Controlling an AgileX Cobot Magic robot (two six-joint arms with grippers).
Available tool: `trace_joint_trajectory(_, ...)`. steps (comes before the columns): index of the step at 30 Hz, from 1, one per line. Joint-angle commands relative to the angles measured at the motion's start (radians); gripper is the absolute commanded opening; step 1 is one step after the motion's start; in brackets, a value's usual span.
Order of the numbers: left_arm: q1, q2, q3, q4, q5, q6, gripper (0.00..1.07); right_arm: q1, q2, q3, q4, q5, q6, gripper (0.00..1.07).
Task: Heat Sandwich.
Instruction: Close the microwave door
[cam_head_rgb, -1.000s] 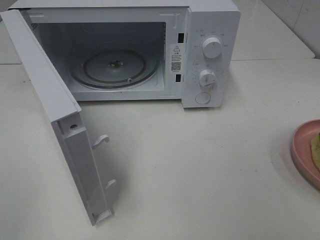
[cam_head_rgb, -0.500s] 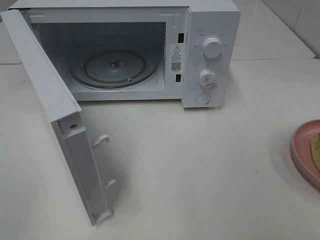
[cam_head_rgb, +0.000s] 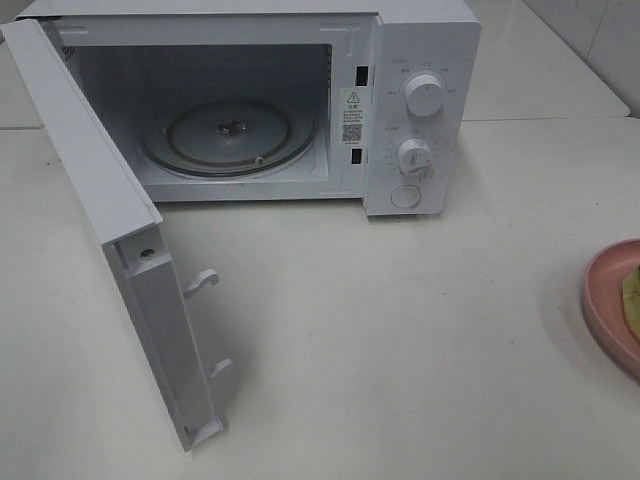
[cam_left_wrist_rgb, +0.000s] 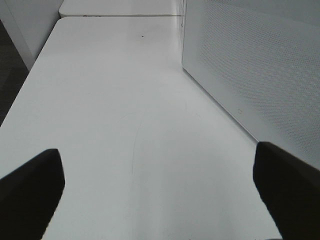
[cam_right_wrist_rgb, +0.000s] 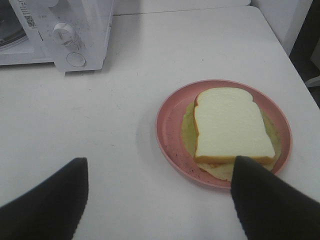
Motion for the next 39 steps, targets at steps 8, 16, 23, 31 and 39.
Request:
trace_joint_trajectory(8, 0.003, -0.020, 0.003, -0.005, -0.008, -0.003, 0.97, -0.008, -0.028, 0.002, 0.003, 0.001, -0.016, 0.76)
trace_joint_trajectory(16, 0.003, -0.020, 0.003, -0.005, -0.008, -0.003, 0.97, -0.008, -0.028, 0.002, 0.003, 0.001, -0.016, 0.76)
trace_joint_trajectory(23, 0.003, -0.020, 0.003, -0.005, -0.008, -0.004, 0.97, -0.008, -0.028, 0.002, 0.003, 0.001, -0.016, 0.76)
trace_joint_trajectory(31, 0.003, 0.004, -0.015, 0.001, -0.030, -0.004, 0.97, -0.008, -0.028, 0.002, 0.003, 0.001, -0.016, 0.76)
trace_joint_trajectory(39, 0.003, 0.128, -0.026, 0.003, -0.127, 0.001, 0.83, -0.008, -0.028, 0.002, 0.003, 0.001, -0.015, 0.76)
